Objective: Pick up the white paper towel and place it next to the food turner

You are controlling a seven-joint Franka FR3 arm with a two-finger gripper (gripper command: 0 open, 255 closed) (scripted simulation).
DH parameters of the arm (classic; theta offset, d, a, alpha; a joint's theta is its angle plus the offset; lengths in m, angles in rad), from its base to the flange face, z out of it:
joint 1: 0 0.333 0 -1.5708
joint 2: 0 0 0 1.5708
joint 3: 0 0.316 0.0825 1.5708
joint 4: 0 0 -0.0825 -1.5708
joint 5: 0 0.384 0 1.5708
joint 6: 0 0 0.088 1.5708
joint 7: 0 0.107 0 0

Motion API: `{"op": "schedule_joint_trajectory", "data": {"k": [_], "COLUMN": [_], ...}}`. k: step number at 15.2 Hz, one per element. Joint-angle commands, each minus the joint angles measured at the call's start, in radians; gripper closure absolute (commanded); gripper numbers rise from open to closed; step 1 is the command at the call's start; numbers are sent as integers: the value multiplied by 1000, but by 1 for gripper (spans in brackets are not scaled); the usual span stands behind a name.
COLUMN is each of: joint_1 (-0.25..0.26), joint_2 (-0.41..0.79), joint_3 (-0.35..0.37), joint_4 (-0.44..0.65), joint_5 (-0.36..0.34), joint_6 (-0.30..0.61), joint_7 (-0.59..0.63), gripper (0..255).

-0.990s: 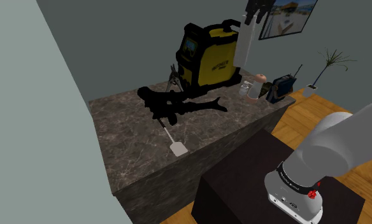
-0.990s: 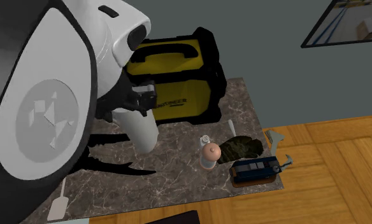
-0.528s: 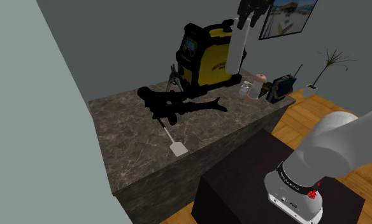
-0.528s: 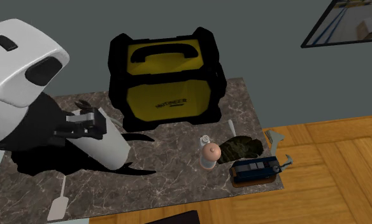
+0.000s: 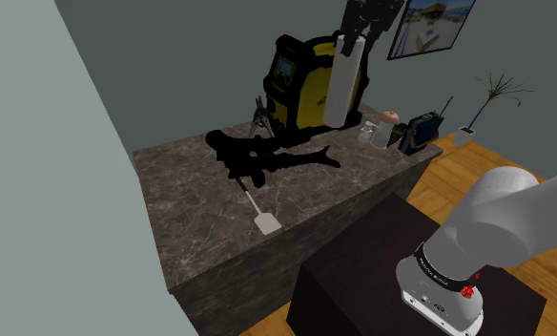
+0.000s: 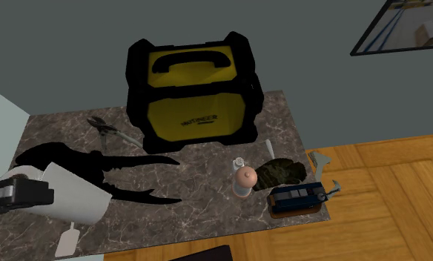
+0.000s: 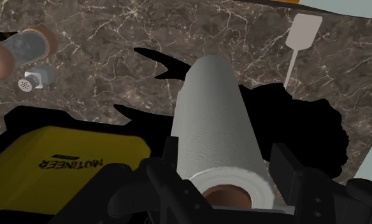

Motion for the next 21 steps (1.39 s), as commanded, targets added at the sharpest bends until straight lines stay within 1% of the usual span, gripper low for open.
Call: {"op": "schedule_joint_trajectory", "data": {"k": [1,6,7,21], "joint_1": [11,38,40,52], "joint_2": [-6,-20,-20,-89], "joint_3": [42,146,154,161], "joint_4": [4,7,8,-234], "joint_5": [15,55,58,71], "joint_6": [-11,-29,-30,143], "joint_7": [50,170,179,182], "gripper": [255,255,255,255]}}
